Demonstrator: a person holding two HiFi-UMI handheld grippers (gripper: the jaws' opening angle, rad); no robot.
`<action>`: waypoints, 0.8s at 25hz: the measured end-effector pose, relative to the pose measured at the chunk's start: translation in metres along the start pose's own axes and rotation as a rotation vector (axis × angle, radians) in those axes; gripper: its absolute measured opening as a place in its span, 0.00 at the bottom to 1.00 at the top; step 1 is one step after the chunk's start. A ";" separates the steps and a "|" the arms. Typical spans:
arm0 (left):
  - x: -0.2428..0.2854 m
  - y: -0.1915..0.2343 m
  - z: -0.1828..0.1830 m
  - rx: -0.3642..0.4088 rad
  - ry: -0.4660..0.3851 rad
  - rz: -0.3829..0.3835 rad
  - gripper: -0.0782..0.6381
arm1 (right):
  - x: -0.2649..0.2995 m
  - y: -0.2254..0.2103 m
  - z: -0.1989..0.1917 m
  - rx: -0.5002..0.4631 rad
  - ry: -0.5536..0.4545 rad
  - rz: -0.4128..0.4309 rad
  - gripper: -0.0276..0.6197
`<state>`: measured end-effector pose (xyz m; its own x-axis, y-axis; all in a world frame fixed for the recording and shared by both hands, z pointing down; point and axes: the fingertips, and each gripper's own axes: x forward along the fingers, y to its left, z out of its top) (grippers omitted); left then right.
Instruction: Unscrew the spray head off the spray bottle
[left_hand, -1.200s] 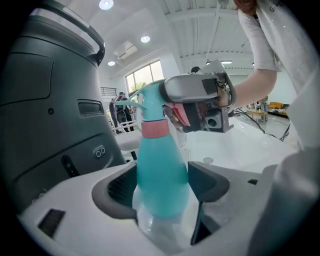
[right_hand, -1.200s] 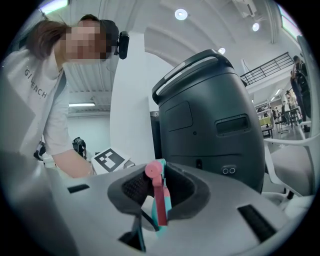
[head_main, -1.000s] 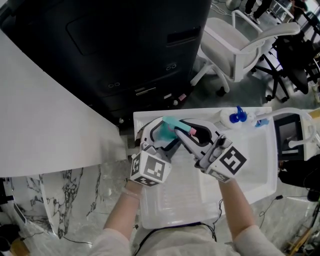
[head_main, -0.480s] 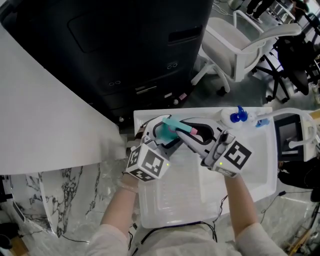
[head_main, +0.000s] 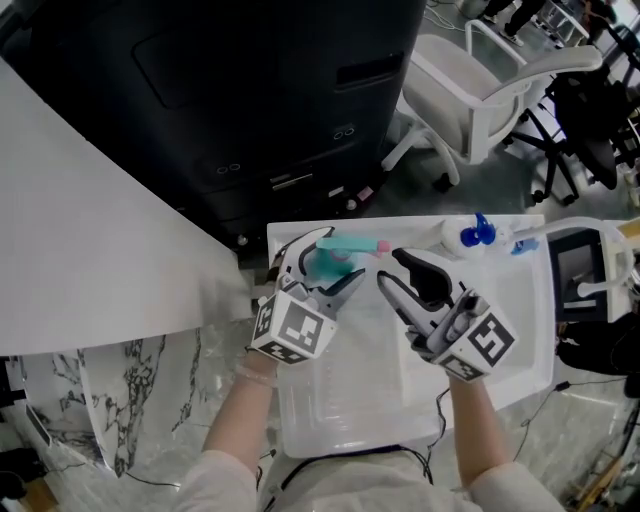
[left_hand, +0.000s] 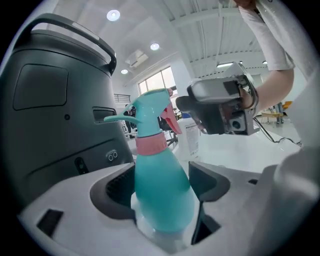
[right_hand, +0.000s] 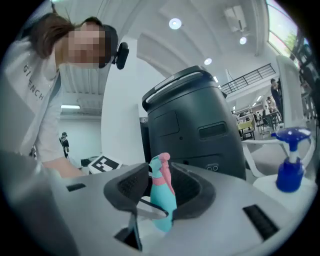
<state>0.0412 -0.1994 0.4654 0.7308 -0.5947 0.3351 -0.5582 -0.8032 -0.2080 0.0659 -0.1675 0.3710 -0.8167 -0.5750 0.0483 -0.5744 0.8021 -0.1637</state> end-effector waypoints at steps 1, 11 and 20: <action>0.000 0.000 0.000 -0.001 -0.007 0.004 0.57 | -0.003 0.005 0.001 0.023 -0.013 0.014 0.27; -0.001 0.000 0.001 -0.007 -0.045 0.012 0.57 | 0.029 0.021 -0.005 0.063 0.006 0.016 0.44; 0.000 -0.005 0.001 -0.001 -0.048 0.007 0.57 | 0.063 0.023 -0.004 0.066 0.054 0.042 0.55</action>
<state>0.0442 -0.1958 0.4655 0.7452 -0.6010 0.2888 -0.5636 -0.7992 -0.2089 0.0009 -0.1845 0.3742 -0.8427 -0.5303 0.0930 -0.5363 0.8117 -0.2313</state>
